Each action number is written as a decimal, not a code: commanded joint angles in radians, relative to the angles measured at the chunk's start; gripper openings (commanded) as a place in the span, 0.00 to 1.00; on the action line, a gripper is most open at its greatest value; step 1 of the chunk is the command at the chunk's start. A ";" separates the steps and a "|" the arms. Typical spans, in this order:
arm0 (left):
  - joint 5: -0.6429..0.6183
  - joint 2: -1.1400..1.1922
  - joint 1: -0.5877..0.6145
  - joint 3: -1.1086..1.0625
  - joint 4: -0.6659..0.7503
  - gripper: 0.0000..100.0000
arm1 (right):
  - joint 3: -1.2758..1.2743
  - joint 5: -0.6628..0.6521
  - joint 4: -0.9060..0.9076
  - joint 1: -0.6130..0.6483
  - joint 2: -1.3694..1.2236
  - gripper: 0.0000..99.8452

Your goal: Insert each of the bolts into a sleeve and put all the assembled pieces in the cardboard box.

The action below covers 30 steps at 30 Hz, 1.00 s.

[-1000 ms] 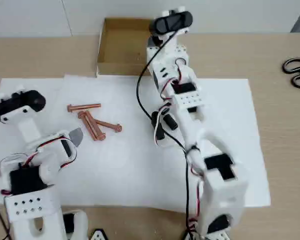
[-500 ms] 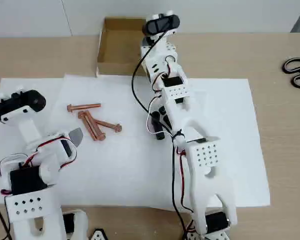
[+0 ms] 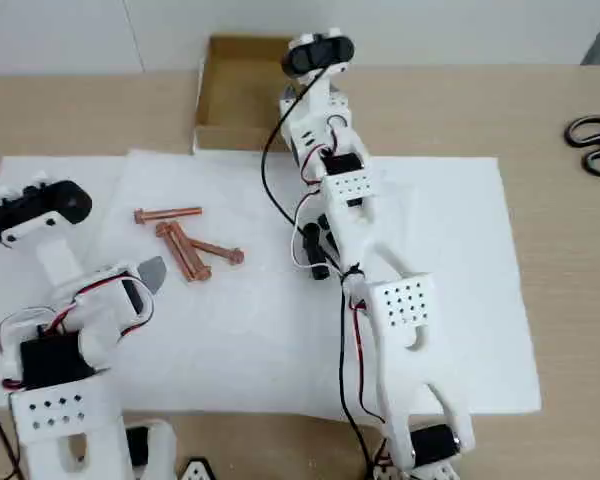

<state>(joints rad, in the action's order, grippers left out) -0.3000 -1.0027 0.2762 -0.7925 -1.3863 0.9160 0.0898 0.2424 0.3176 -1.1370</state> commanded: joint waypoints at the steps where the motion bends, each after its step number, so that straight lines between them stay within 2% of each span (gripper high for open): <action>1: 0.006 -0.012 0.005 0.004 0.018 0.26 | 0.051 0.008 0.005 -0.005 0.033 0.22; 4: 0.006 -0.012 0.003 0.005 0.018 0.26 | 0.086 0.006 0.015 -0.005 0.033 0.22; 7: 0.006 -0.012 0.000 0.012 0.018 0.26 | 0.187 0.005 0.107 -0.008 0.033 0.22; 16: 0.008 -0.012 0.003 0.012 0.015 0.26 | 0.776 0.005 0.662 -0.005 0.033 0.22; 24: 0.011 -0.012 0.003 0.071 -0.094 0.26 | 0.766 0.009 1.121 -0.008 0.203 0.22; 30: 0.011 -0.012 0.003 0.088 -0.104 0.26 | 0.766 0.009 1.428 -0.008 0.344 0.22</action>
<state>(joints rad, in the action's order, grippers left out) -0.3000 -1.0027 0.2762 -0.7526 -1.4876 1.6387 0.0898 1.5650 0.3191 -0.9114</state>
